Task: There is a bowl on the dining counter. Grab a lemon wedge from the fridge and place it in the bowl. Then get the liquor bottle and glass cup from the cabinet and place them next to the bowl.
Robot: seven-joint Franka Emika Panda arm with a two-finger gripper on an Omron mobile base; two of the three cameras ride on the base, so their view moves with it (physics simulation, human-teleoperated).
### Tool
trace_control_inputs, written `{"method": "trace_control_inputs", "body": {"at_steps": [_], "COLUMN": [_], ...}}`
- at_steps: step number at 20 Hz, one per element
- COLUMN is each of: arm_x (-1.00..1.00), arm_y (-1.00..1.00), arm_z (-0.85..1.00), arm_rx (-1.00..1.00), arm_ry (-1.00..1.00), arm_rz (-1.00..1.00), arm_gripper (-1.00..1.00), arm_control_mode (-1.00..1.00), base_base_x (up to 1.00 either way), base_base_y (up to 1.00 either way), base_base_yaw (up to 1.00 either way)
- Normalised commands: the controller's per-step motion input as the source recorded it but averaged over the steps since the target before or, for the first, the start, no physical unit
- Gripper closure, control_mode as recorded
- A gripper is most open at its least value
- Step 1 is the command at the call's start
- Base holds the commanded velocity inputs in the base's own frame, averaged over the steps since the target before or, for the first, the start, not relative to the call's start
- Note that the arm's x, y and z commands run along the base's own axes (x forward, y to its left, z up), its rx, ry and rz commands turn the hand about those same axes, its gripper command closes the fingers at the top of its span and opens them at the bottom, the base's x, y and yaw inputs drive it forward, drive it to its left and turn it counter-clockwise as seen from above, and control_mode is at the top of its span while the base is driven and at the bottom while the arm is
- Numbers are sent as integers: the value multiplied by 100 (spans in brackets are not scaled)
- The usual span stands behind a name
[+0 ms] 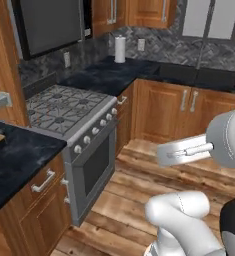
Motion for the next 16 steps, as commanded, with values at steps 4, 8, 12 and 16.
{"method": "trace_control_inputs", "body": {"at_steps": [4,8,12,16], "arm_x": [0,0,0,0], "arm_y": [0,0,0,0], "arm_z": [0,0,0,0], "arm_rx": [0,0,0,0], "arm_ry": [0,0,0,0], "arm_rz": [0,0,0,0], "arm_gripper": [-100,-100,-100,-100], "arm_control_mode": [100,100,100,100], "base_base_x": [85,79,80,98], "base_base_y": [-14,-17,-20,-20], "base_base_yaw": [65,65,63,57]}}
